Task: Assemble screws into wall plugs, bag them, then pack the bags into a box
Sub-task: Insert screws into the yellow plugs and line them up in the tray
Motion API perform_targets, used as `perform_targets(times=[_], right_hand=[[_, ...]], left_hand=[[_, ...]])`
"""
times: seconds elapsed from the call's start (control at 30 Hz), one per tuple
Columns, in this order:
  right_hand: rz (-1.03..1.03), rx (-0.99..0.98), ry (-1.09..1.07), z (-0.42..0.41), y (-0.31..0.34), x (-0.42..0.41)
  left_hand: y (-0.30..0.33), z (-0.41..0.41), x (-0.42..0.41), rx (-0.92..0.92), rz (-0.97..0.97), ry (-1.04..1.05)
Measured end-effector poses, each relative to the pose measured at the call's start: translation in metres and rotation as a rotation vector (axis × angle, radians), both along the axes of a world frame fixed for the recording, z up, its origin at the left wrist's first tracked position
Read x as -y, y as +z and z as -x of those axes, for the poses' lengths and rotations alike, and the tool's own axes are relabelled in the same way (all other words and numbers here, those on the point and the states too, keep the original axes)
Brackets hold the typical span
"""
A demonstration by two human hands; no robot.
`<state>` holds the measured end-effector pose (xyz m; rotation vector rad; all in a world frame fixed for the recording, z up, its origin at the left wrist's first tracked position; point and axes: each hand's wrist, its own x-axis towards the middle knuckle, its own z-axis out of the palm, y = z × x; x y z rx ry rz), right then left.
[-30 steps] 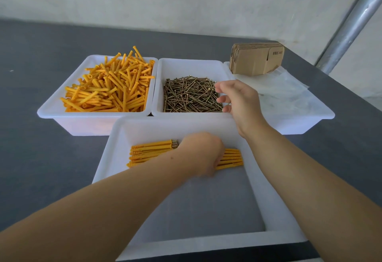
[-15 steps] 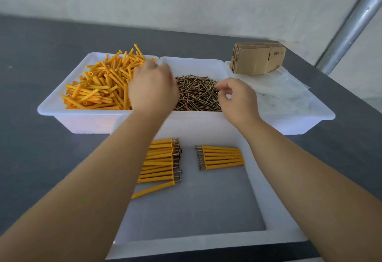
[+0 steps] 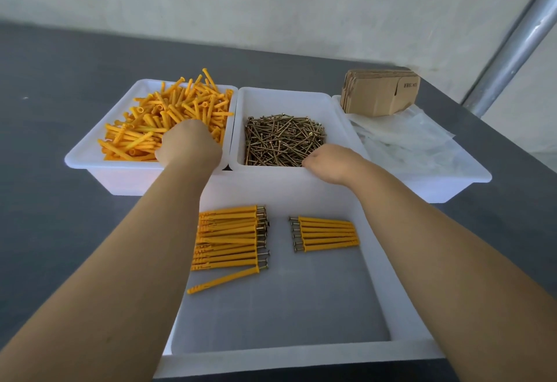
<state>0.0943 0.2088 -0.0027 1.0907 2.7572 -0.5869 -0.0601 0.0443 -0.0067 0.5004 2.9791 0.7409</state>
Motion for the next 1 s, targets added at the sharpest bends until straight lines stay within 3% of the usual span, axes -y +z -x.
perform_targets(times=[0.2, 0.37, 0.47, 0.57, 0.67, 0.83, 1.0], right_hand=[[0.109, -0.031, -0.051, 0.005, 0.008, -0.002], [0.160, 0.022, -0.074, 0.008, 0.019, -0.008], [0.182, 0.040, -0.079, 0.009, 0.023, -0.008], [0.202, 0.005, -0.102, 0.008, 0.022, -0.011], [0.246, -0.121, -0.117, 0.003, 0.017, -0.019], [0.278, -0.321, -0.136, -0.005, 0.005, -0.026], [0.251, -0.836, -0.291, -0.006, -0.009, -0.013]], left_hand=[[-0.002, 0.000, -0.004, 0.073, 0.132, -0.073], [-0.003, -0.003, -0.003, 0.021, 0.009, -0.013], [-0.004, -0.002, 0.002, -0.131, -0.175, -0.016], [0.001, -0.001, 0.004, -0.357, -0.520, -0.025], [0.007, -0.011, -0.002, -0.387, -0.815, -0.103], [0.011, -0.039, -0.009, -0.186, -0.998, -0.381], [0.016, -0.061, -0.008, 0.450, -1.008, -0.676]])
